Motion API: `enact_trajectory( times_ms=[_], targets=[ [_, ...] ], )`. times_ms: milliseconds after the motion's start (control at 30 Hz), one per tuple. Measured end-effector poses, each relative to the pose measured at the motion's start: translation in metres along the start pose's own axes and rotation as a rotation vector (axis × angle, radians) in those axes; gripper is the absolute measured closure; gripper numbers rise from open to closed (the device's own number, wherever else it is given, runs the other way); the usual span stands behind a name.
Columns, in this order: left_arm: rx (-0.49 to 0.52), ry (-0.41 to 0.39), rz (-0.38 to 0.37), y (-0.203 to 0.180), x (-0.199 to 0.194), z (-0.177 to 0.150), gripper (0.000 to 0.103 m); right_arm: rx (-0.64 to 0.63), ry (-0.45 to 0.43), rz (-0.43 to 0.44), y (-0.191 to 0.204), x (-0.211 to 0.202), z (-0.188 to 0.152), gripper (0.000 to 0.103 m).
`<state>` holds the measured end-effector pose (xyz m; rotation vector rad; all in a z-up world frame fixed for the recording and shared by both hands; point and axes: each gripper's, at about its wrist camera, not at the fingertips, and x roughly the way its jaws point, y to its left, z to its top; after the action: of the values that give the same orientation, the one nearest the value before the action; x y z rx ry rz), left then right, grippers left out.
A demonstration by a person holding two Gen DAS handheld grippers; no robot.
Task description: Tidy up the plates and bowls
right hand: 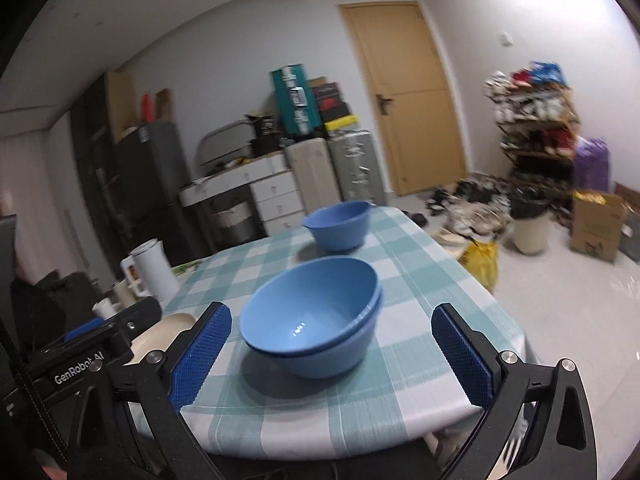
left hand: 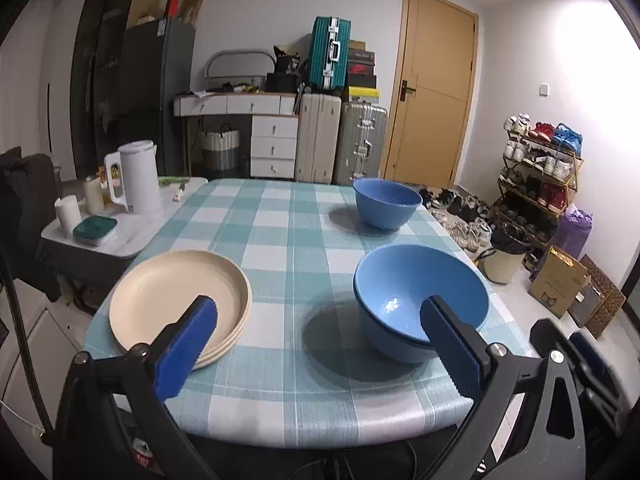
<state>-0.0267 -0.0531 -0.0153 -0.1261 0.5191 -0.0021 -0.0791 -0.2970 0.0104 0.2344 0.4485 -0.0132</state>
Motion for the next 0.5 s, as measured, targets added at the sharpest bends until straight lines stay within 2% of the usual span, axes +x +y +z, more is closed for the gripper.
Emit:
enact_trajectory(
  times_ms=[67, 167, 367, 500],
  targets=[
    [0.002, 0.008, 0.001, 0.000, 0.000, -0.001, 0.000, 0.009, 0.024, 0.010, 0.003, 0.000, -0.008, 0.001],
    [0.012, -0.008, 0.011, 0.000, -0.005, -0.004, 0.000, -0.047, 0.032, -0.023, 0.014, -0.001, -0.013, 0.001],
    [0.008, -0.011, 0.003, 0.002, -0.009, -0.007, 0.000, -0.063, -0.017, -0.015, 0.023, -0.012, -0.015, 0.001],
    [-0.006, 0.009, -0.004, 0.005, -0.009, -0.007, 0.000, -0.083, -0.017, -0.009, 0.027, -0.014, -0.016, 0.001]
  ],
)
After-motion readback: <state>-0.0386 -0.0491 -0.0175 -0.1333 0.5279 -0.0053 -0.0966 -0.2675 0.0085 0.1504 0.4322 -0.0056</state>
